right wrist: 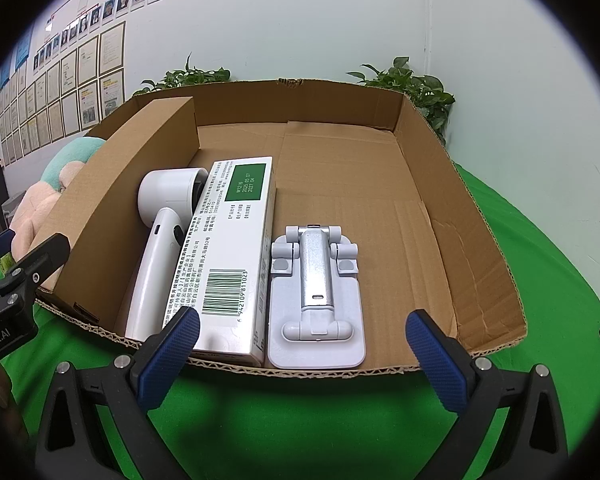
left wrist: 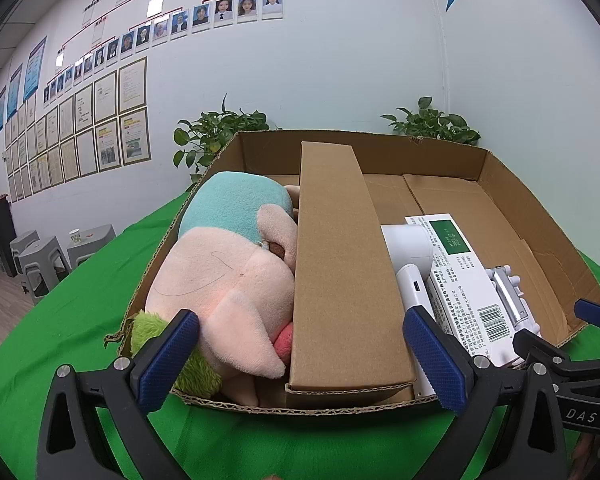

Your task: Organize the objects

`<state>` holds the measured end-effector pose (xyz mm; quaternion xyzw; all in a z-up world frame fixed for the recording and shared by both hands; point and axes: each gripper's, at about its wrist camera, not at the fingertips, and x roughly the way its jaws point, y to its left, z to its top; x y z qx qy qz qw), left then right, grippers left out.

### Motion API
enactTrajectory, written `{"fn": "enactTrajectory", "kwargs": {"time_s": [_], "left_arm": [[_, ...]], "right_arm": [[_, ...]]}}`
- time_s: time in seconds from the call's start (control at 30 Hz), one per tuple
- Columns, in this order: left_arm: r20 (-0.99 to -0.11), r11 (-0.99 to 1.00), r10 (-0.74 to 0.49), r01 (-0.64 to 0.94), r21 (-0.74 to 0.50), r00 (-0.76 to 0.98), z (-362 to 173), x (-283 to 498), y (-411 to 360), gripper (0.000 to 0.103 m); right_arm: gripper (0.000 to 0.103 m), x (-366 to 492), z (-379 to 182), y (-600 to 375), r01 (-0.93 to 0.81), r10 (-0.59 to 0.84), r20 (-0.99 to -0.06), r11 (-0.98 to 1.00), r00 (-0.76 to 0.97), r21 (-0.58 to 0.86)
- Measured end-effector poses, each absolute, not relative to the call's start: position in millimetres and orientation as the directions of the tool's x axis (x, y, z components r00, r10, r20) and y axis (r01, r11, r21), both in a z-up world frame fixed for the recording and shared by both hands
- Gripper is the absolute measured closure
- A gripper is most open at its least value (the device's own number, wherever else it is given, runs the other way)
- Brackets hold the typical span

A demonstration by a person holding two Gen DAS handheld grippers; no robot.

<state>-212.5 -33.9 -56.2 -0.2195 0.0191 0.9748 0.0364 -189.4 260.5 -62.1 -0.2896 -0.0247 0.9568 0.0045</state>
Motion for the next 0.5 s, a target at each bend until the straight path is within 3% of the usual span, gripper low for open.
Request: {"fn": "enactTrajectory", "kwargs": {"time_s": [0.5], "left_arm": [[-0.429, -0.997, 0.065, -0.08, 0.017, -0.901, -55.2, -211.1, -36.8, 0.0]], "right_arm": [[0.001, -189.0, -61.8, 260.5, 0.006, 0.022, -0.554, -0.999, -0.832, -0.05]]}}
